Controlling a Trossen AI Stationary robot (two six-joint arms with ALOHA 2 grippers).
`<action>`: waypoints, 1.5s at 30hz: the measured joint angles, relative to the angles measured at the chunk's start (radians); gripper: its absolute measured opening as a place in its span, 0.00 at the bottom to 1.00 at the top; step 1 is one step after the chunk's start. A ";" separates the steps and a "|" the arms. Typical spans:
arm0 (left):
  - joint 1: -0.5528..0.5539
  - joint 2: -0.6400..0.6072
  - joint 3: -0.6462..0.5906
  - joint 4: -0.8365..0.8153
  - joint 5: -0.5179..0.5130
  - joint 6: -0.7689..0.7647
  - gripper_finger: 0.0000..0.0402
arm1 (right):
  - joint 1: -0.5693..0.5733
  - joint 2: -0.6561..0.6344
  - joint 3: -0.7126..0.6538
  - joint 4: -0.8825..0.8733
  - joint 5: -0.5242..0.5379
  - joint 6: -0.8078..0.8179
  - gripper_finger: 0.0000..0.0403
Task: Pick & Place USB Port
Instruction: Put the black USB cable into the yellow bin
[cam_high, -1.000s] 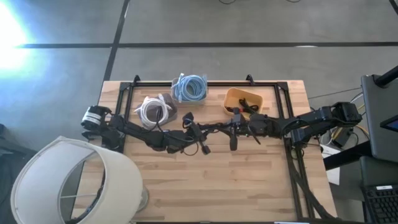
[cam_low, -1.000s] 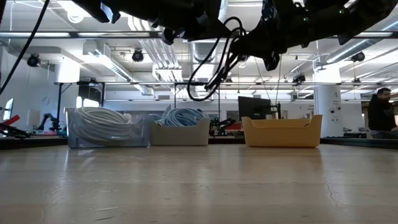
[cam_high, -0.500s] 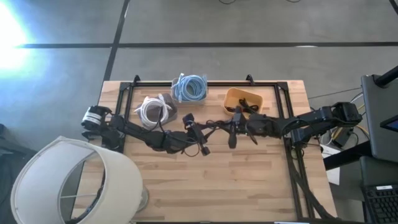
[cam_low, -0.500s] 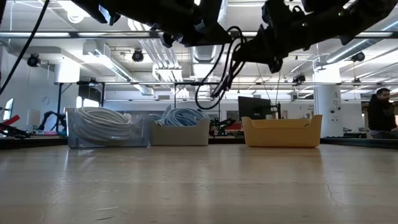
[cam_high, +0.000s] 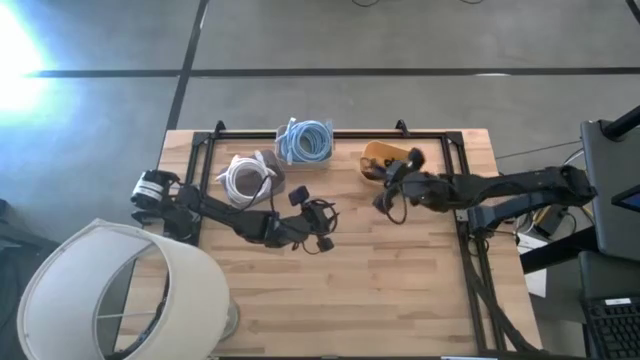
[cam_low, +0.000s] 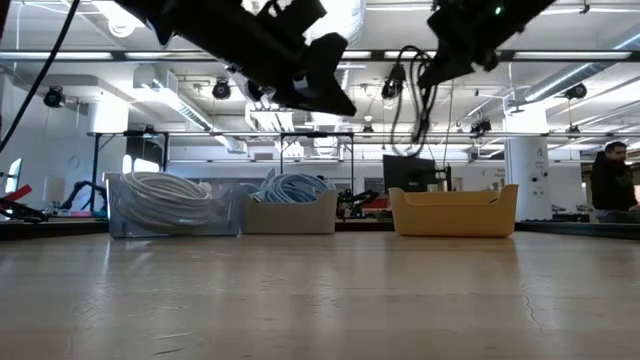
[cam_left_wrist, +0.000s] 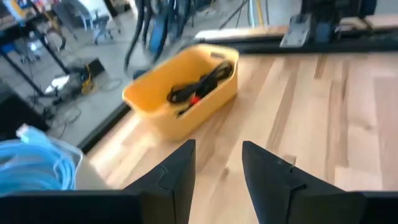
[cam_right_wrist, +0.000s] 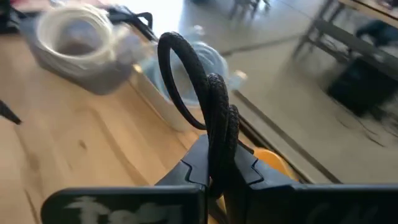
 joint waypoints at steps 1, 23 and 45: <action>0.000 0.000 0.000 -0.019 -0.004 -0.014 0.34 | -0.004 -0.008 0.038 -0.085 0.011 0.022 0.03; 0.000 0.000 -0.001 -0.057 -0.024 -0.097 0.34 | -0.339 0.301 0.206 -0.621 -0.189 0.168 0.03; 0.001 0.000 -0.001 -0.074 -0.024 -0.098 0.34 | -0.385 0.681 0.486 -0.643 -0.114 -0.080 0.28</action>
